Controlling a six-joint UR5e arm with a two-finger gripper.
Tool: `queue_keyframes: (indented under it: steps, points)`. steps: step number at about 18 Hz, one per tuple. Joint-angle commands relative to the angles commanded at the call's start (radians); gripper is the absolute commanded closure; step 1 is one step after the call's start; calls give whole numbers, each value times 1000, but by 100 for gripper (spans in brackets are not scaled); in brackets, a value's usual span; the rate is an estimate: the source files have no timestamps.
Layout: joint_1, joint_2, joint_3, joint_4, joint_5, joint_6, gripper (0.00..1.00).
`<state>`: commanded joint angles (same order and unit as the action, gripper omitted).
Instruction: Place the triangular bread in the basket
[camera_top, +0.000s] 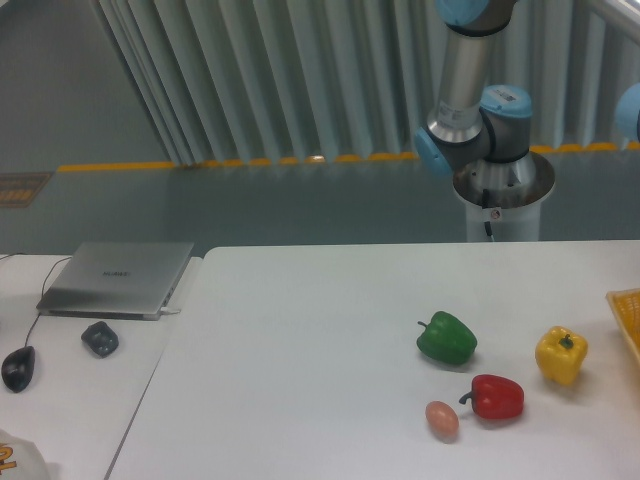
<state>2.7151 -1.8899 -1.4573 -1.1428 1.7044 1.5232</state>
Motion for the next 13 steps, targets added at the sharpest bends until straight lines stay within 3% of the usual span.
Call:
queue_keyframes:
  steps: [7,13]
  points:
    - [-8,6,-2,0,-32,-8,0]
    - [-11,12,0,-2,-131,-8,0]
